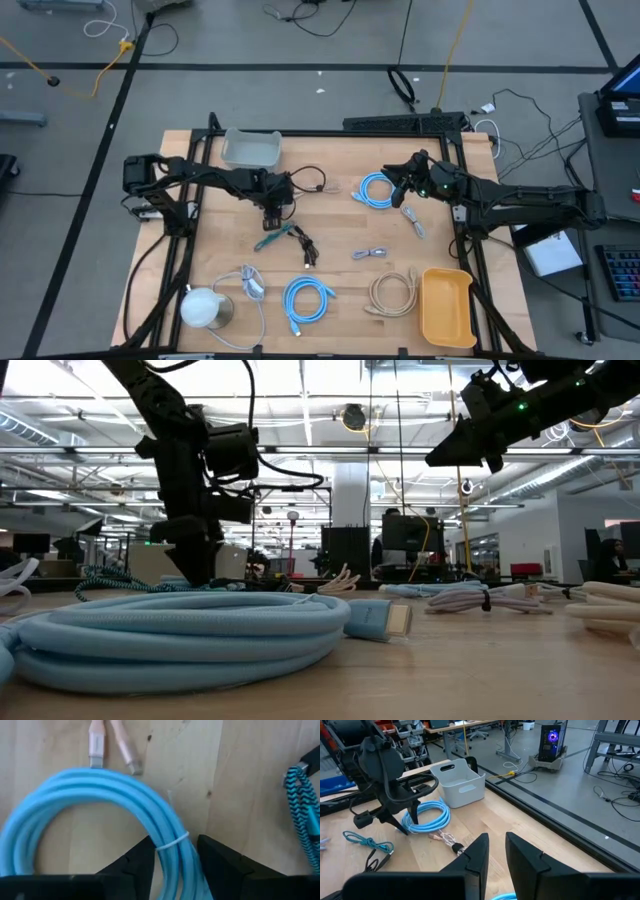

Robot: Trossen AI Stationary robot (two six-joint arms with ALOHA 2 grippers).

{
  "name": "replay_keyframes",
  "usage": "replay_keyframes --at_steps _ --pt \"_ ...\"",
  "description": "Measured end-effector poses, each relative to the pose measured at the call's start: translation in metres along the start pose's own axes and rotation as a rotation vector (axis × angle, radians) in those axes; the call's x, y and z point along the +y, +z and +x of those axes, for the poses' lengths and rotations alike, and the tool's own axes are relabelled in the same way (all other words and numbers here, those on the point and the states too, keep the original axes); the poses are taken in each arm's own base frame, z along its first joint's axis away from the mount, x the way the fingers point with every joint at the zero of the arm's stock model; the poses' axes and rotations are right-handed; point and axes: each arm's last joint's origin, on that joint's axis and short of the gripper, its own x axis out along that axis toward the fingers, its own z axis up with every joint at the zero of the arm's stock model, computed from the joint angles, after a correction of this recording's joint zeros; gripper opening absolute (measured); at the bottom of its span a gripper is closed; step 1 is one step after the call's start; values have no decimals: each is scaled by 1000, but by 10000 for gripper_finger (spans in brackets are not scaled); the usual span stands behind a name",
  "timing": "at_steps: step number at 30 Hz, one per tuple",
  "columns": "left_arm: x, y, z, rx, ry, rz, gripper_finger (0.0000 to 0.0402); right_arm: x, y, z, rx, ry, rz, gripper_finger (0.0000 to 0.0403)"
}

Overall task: Pick & Place USB Port
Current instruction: Put the top left blue HDMI cable into the gray bin

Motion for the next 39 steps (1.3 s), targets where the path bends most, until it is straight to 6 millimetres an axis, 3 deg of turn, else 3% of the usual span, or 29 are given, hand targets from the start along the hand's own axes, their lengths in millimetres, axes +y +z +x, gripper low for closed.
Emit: replay_keyframes --at_steps 7,14,21,26,32,39 --pt "-1 1 5 8 -32 -79 51 0 0 0 0 2 17 61" --pt "0 12 -14 -36 -37 -138 50 0 0 0 0 2 23 61" --pt "-7 36 -60 -195 -24 -179 50 0 0 0 1 3 26 61" --pt "1 47 -103 -335 44 -270 50 0 0 0 1 4 26 61" --pt "30 48 -154 -628 42 -504 50 1 0 0 -5 10 28 61" --pt "71 46 -183 -897 -120 -616 50 2 4 0 -42 38 41 61"
